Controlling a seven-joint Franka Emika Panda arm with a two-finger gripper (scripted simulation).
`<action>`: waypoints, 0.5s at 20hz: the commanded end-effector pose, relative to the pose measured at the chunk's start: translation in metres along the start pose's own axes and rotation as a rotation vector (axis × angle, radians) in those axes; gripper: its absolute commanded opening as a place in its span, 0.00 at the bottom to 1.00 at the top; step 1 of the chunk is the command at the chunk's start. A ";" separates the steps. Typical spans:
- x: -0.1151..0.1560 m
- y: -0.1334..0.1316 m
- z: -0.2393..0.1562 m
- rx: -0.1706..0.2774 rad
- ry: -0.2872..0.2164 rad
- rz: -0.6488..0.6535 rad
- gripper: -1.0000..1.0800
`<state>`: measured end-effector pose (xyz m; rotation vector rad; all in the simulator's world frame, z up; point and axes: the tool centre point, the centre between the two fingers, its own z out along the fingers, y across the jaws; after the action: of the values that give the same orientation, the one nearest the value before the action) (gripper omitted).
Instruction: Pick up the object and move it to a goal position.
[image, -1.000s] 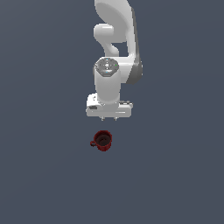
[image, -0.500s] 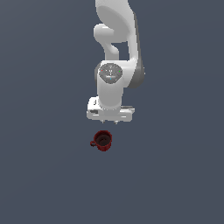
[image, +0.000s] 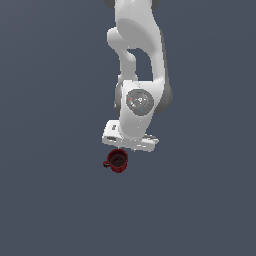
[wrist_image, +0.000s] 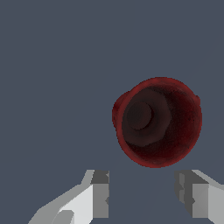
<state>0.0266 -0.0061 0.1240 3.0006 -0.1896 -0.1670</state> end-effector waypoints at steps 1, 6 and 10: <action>0.010 -0.004 0.003 -0.035 -0.007 0.026 0.62; 0.024 -0.010 0.008 -0.094 -0.013 0.067 0.62; 0.032 -0.013 0.010 -0.128 -0.013 0.091 0.62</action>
<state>0.0552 0.0011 0.1100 2.8733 -0.2917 -0.1833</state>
